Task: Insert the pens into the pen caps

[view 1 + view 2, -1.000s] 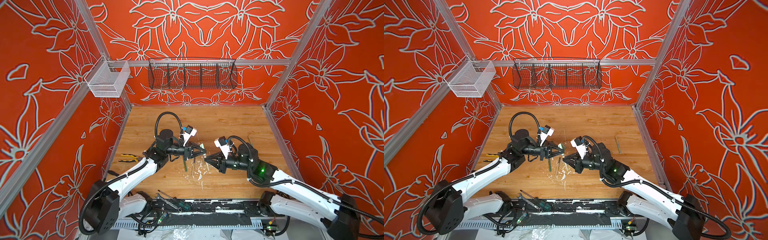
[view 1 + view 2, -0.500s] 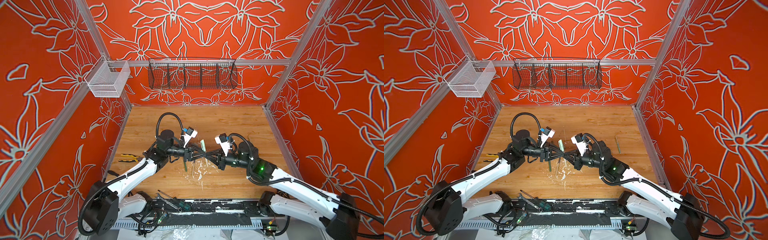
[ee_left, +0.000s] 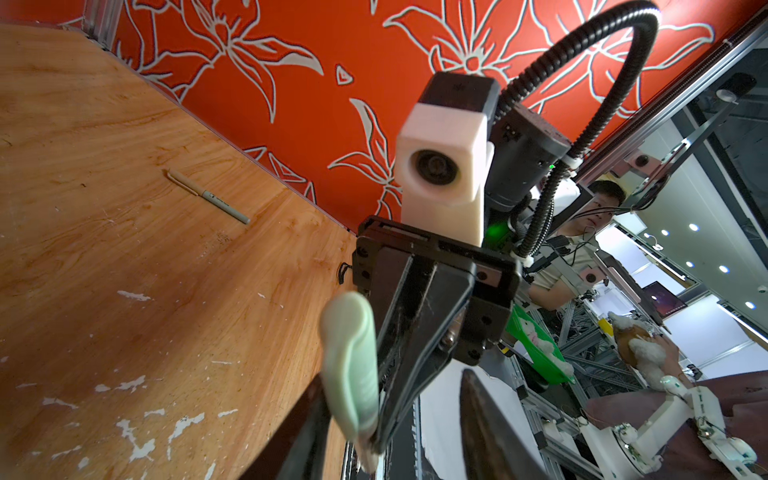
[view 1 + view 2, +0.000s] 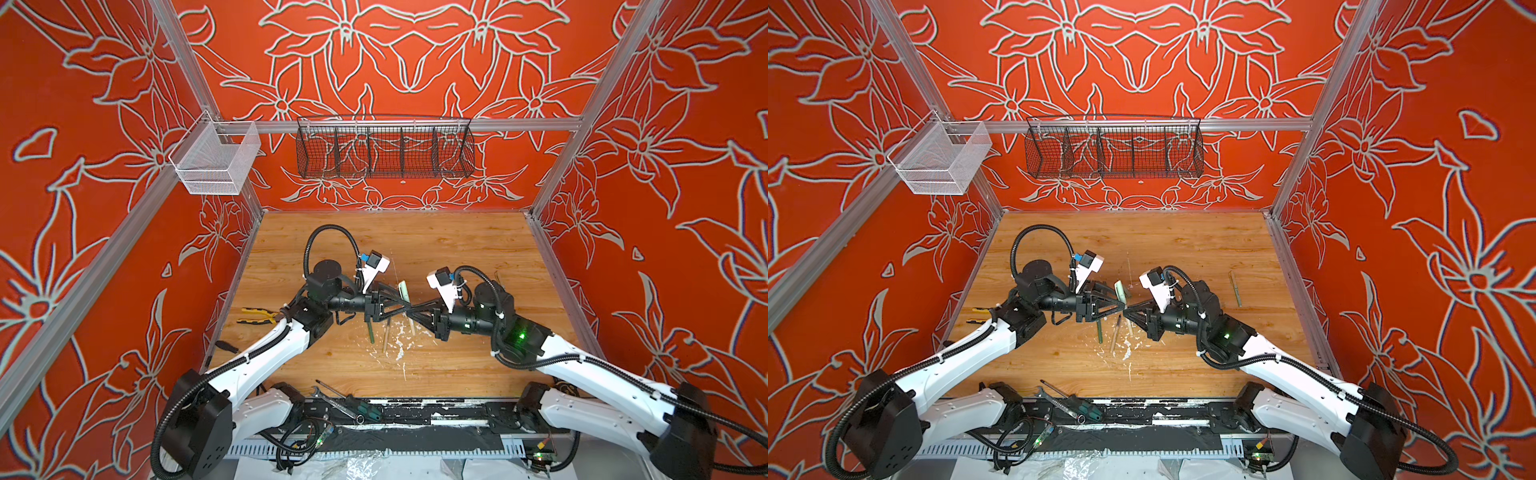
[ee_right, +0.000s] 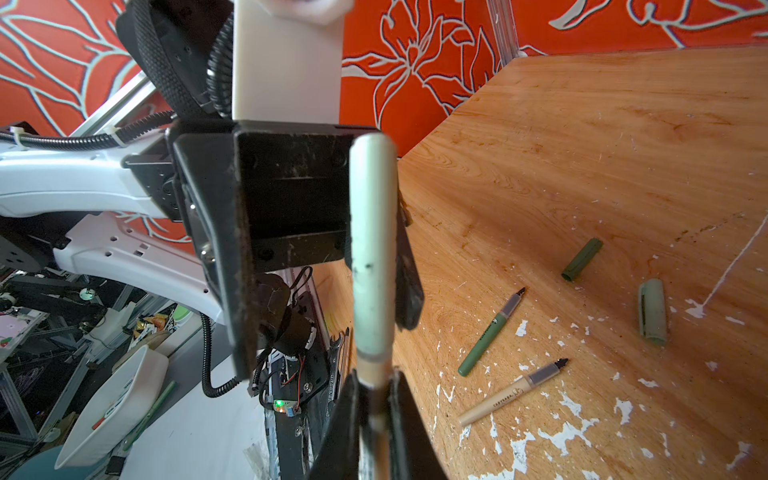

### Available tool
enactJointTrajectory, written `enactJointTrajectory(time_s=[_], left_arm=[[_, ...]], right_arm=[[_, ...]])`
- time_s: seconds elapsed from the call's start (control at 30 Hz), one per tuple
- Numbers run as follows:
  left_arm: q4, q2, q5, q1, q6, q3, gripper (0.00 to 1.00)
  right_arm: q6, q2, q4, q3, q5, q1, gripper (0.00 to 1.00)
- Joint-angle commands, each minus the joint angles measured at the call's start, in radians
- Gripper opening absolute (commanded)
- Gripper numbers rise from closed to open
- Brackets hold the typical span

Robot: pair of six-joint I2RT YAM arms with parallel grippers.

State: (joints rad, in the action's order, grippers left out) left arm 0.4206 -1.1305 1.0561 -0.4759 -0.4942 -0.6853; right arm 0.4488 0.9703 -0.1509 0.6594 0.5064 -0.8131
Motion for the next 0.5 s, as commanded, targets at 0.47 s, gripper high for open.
enactJointTrajectory(time_s=[0.47], left_arm=[[-0.004,0.018,0.014,0.005,0.024,0.01,0.46]], right_arm=[[-0.005,-0.019,-0.03,0.039,0.037,-0.013,0.0]])
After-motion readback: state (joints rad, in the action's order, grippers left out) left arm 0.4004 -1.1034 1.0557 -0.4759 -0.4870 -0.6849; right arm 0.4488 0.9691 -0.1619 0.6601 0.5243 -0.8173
